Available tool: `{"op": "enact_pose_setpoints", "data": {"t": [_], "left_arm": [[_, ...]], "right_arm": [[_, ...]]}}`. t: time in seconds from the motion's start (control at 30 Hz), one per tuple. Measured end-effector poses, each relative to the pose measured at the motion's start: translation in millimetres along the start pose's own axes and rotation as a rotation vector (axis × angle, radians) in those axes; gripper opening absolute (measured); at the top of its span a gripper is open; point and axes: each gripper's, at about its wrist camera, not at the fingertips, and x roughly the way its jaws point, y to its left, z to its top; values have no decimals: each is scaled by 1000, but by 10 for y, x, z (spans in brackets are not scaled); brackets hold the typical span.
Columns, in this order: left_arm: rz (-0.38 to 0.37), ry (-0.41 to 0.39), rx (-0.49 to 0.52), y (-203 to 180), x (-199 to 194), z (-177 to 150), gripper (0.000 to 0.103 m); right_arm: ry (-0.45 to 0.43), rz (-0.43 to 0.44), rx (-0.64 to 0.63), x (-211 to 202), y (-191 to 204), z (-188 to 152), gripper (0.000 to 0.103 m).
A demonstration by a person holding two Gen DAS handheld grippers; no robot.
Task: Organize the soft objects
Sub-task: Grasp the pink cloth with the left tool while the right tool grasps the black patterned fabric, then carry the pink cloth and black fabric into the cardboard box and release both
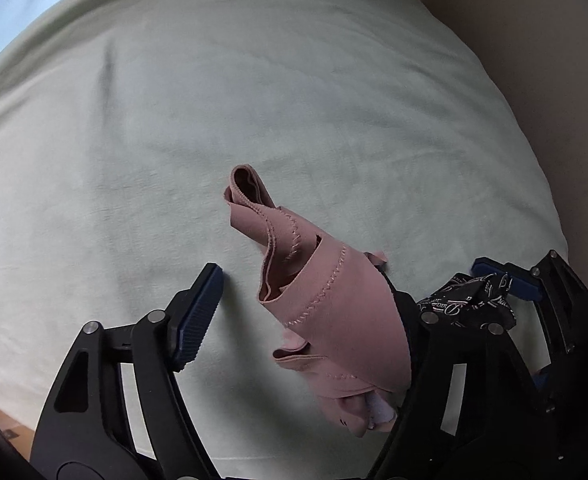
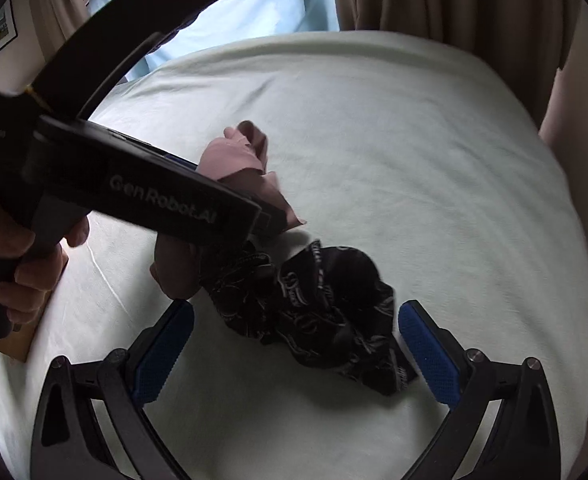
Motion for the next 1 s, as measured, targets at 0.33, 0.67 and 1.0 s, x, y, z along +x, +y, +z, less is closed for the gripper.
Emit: {"op": "enact_pose_setpoints", "data": {"t": [0.33,0.67,1.0], "left_arm": [[-3,-15,74,-138,3,-39,27],[-4,-65,47,-35,-384,-3,27],[-31,-152,38,-100,-1269,-2,27]], "right_arm": [[3,21,36,37,48,9,51],[-30,-26,94,-225,8,73,45],[-127,-109,98,-1006,258,338,45]]}}
